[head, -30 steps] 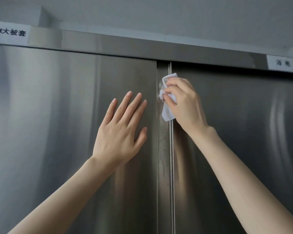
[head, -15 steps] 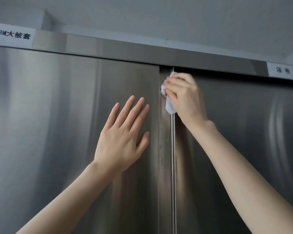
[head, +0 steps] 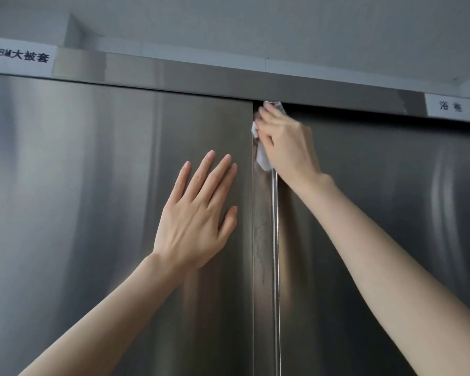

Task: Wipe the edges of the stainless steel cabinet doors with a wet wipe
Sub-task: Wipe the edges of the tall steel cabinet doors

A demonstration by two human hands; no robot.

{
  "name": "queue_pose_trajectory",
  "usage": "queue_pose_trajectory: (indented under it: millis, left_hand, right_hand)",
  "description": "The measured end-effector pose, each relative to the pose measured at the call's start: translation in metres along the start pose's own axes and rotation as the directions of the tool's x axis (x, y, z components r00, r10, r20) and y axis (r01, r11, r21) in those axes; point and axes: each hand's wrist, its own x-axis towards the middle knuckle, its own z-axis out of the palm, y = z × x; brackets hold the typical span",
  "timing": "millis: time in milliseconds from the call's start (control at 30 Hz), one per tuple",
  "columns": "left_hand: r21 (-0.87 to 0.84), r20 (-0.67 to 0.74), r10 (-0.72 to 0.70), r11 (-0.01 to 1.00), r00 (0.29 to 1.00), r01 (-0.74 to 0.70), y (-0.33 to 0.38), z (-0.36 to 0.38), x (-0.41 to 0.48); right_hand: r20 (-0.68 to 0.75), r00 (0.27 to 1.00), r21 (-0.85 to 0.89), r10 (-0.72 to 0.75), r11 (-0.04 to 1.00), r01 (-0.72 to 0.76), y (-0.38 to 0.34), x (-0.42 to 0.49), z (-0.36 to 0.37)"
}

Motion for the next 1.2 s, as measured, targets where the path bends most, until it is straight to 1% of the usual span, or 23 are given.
queue_pose_trajectory:
  millis: [67,133,200,300,333,400,467,533,600,700,767,867,933,1033,1100,1200]
  left_hand:
    - [-0.006,-0.001,-0.001,1.000,1.000,0.001,0.000,0.000,0.000]
    - [-0.015,0.002,0.001,1.000,1.000,0.000,0.001,0.000,-0.002]
    - [-0.017,0.005,-0.001,1.000,1.000,0.001,0.002,0.000,-0.005]
    - [-0.016,0.007,-0.001,1.000,1.000,0.001,0.004,-0.001,-0.009]
    - [-0.021,0.007,0.000,1.000,1.000,0.000,0.005,-0.001,-0.010]
    - [-0.033,0.003,0.003,0.999,1.000,-0.003,0.006,0.000,-0.013]
    - [-0.042,-0.003,0.006,0.999,1.000,-0.007,0.009,0.001,-0.022]
    - [-0.051,-0.003,0.010,0.999,1.000,-0.010,0.013,0.002,-0.033]
    - [-0.058,0.004,0.014,0.998,1.000,-0.014,0.016,0.002,-0.044]
    - [-0.060,0.014,0.035,0.998,0.999,-0.034,0.019,0.001,-0.059]
    - [-0.065,0.020,0.056,0.996,0.998,-0.054,0.021,0.003,-0.069]
    - [-0.064,0.018,0.095,0.994,0.995,-0.094,0.024,0.005,-0.081]
    - [-0.065,0.011,0.096,0.993,0.995,-0.095,0.026,0.007,-0.088]
    - [-0.080,0.025,0.081,0.994,0.996,-0.079,0.032,0.008,-0.100]
    - [-0.087,0.043,0.074,0.994,0.996,-0.070,0.037,0.007,-0.109]
    - [-0.081,0.056,0.076,0.994,0.996,-0.071,0.040,0.007,-0.117]
  right_hand:
    - [-0.027,1.000,-0.040,0.006,0.999,-0.007,-0.001,0.005,0.004]
    - [-0.044,0.999,-0.077,-0.011,0.997,0.008,-0.007,-0.017,0.008]
    - [-0.059,0.996,-0.067,-0.070,0.996,0.066,-0.015,-0.052,0.011]
    - [0.001,0.985,-0.096,-0.175,0.980,0.174,-0.012,-0.075,0.009]
    - [0.013,0.985,-0.084,-0.173,0.981,0.174,-0.010,-0.071,0.008]
    - [-0.001,0.994,-0.009,-0.113,0.994,0.113,-0.011,-0.059,0.006]
    - [-0.072,0.997,0.071,-0.034,0.997,0.039,-0.017,-0.056,0.009]
    - [-0.144,0.989,0.110,0.018,0.994,-0.002,-0.021,-0.071,0.012]
    - [-0.134,0.990,0.138,0.039,0.990,-0.020,-0.026,-0.103,0.013]
    - [-0.127,0.991,0.094,-0.052,0.994,0.064,-0.031,-0.151,0.015]
    - [-0.116,0.988,0.075,-0.102,0.991,0.111,-0.031,-0.159,0.015]
    - [-0.187,0.981,0.105,-0.060,0.991,0.080,-0.029,-0.140,0.014]
    - [-0.232,0.973,0.127,-0.023,0.990,0.054,-0.030,-0.131,0.016]
    - [-0.285,0.958,0.120,-0.018,0.991,0.054,-0.039,-0.155,0.025]
    - [-0.262,0.965,0.106,-0.032,0.992,0.062,-0.048,-0.196,0.029]
    - [-0.184,0.977,0.095,-0.105,0.988,0.124,-0.059,-0.254,0.028]
